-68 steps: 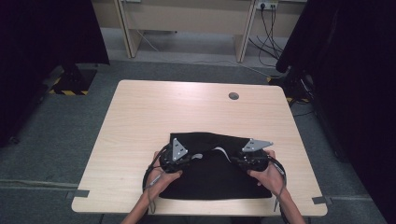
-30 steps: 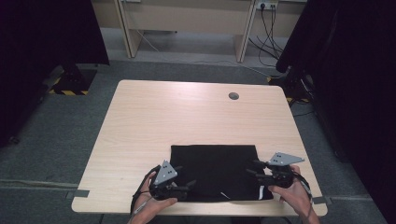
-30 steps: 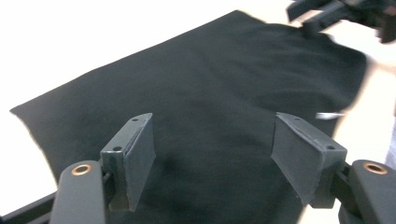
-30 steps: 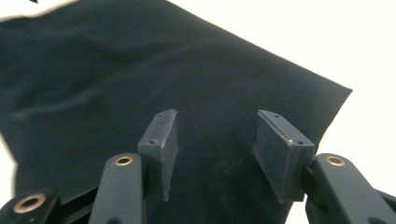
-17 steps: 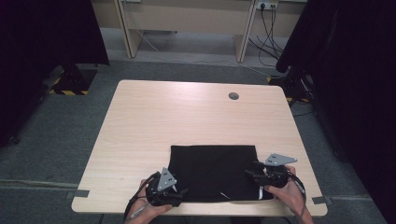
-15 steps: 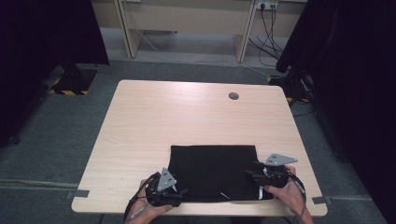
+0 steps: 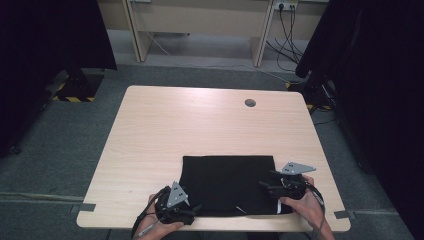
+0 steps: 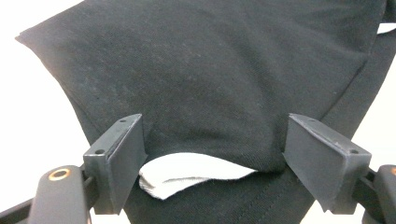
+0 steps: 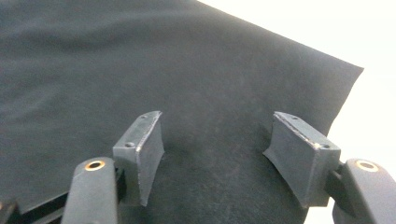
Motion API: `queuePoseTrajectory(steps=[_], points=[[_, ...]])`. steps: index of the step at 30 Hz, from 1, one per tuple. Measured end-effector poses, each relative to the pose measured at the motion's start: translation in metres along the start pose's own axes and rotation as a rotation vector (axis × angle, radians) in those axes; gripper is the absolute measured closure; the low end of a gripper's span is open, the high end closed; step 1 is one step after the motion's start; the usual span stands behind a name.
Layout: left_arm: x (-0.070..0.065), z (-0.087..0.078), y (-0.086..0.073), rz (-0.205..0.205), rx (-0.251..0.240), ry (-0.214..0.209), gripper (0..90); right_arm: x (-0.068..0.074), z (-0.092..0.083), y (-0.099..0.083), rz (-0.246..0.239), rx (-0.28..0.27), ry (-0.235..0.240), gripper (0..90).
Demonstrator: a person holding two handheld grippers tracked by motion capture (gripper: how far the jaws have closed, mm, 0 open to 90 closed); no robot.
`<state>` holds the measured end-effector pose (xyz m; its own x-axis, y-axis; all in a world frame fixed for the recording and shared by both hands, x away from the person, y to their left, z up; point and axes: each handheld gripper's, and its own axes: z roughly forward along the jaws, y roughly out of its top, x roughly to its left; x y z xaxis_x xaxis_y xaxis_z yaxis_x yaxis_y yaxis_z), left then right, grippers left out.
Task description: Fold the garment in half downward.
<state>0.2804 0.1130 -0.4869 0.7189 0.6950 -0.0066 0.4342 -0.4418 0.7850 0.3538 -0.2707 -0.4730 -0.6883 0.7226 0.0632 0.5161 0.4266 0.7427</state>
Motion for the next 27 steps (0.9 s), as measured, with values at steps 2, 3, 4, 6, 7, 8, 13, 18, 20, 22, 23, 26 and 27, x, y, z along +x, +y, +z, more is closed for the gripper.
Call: queuePoseTrajectory(steps=[2,3,4,6,7,8,13,18,20,22,23,26,27], points=[[0.0,0.0,0.0,-0.008,0.0,-0.004,19.2,0.001,0.002,-0.002,0.007,0.001,-0.002,34.5],[0.001,0.0,0.001,-0.008,0.005,-0.007,19.2,0.001,0.002,-0.002,0.008,-0.002,-0.002,34.5],[0.001,0.001,0.001,-0.009,0.007,-0.008,19.1,0.0,0.002,-0.003,0.012,-0.004,0.0,34.5],[0.001,0.002,0.003,-0.013,0.015,-0.013,18.5,-0.001,0.002,-0.003,0.017,-0.007,0.004,34.6],[0.002,0.002,0.004,-0.013,0.025,-0.015,18.1,0.0,0.001,-0.003,0.022,-0.003,0.002,34.6],[0.002,0.003,0.006,-0.014,0.03,-0.012,17.8,-0.001,0.001,-0.003,0.015,0.0,0.001,34.6],[0.003,0.009,0.012,0.003,0.045,-0.01,16.5,-0.003,-0.001,-0.004,0.024,0.005,-0.008,34.6],[0.005,0.018,0.018,0.011,0.046,-0.021,15.9,-0.011,-0.004,-0.006,0.036,0.005,-0.016,34.7],[0.006,0.02,0.02,0.016,0.046,-0.028,15.7,-0.014,-0.006,-0.007,0.042,0.002,-0.02,34.7],[0.006,0.022,0.022,0.018,0.048,-0.032,15.6,-0.016,-0.007,-0.008,0.046,0.0,-0.02,34.8],[0.006,0.023,0.023,0.018,0.048,-0.033,15.5,-0.017,-0.007,-0.008,0.046,0.002,-0.022,34.7],[0.006,0.027,0.026,0.02,0.046,-0.034,15.5,-0.022,-0.008,-0.008,0.05,0.0,-0.022,34.9],[0.006,0.028,0.027,0.023,0.048,-0.038,15.5,-0.023,-0.008,-0.008,0.055,0.004,-0.024,34.9]])
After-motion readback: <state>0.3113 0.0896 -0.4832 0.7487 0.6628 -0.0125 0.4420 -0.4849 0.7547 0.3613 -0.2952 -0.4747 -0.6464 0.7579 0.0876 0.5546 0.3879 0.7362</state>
